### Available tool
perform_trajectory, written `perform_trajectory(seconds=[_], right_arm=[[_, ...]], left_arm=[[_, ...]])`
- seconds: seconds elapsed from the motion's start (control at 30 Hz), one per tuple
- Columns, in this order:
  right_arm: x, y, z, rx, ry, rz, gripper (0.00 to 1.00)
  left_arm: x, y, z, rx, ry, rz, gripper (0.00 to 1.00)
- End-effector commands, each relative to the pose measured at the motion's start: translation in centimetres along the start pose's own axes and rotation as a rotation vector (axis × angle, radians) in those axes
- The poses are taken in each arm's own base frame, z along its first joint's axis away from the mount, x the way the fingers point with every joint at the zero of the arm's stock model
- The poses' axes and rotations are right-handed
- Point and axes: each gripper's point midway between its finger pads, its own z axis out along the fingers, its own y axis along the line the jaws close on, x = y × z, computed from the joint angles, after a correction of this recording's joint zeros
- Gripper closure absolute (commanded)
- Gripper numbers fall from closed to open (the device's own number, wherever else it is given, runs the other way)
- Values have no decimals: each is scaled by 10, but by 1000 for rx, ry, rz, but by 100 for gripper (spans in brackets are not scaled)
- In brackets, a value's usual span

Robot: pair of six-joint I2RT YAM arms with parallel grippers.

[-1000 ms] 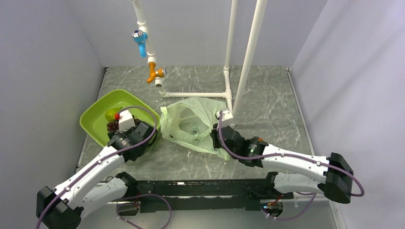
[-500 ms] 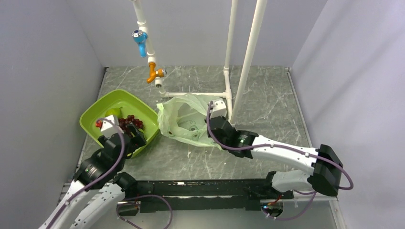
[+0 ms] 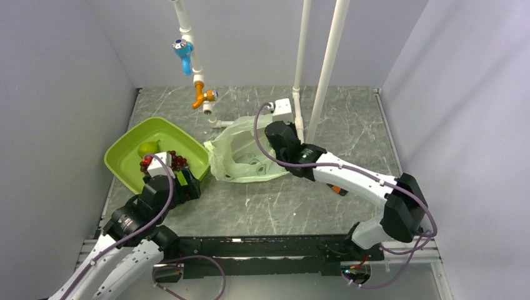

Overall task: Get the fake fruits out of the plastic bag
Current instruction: Place the plastic bag at the center of the board, then reset both arms

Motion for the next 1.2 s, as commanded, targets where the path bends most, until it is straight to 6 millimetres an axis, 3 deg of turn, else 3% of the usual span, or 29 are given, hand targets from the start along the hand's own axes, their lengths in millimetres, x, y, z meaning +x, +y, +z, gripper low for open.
perform_trajectory(seconds=[0.0, 0.1, 0.23, 0.3, 0.47, 0.6, 0.67, 0.73, 0.9, 1.03, 1.17], right_arm=[[-21, -16, 5, 86, -16, -102, 95], [-19, -13, 1, 45, 36, -120, 73], [-18, 2, -24, -120, 88, -89, 32], [-18, 6, -43, -210, 99, -61, 24], [-26, -6, -99, -402, 117, 52, 20], [-36, -38, -142, -458, 68, 182, 17], [-39, -60, -156, -445, 30, 238, 8], [-47, -86, -168, -399, -24, 299, 1], [-67, -148, -192, -265, -142, 434, 0], [-81, -179, -207, -212, -199, 475, 0], [-83, -198, -213, -161, -219, 482, 0]], left_arm=[[-7, -18, -3, 77, -11, 30, 3], [-8, -25, -9, 132, -22, 37, 2], [-14, -35, -25, 227, -45, -7, 1], [-22, -42, -36, 286, -74, -45, 1], [-47, -55, -65, 401, -148, -109, 1], [-67, -55, -85, 421, -186, -127, 1], [-79, -55, -95, 430, -217, -144, 1], [-93, -57, -107, 451, -249, -156, 1], [-123, -59, -134, 468, -309, -144, 1], [-144, -56, -148, 447, -351, -137, 1], [-162, -59, -154, 435, -386, -134, 1]])
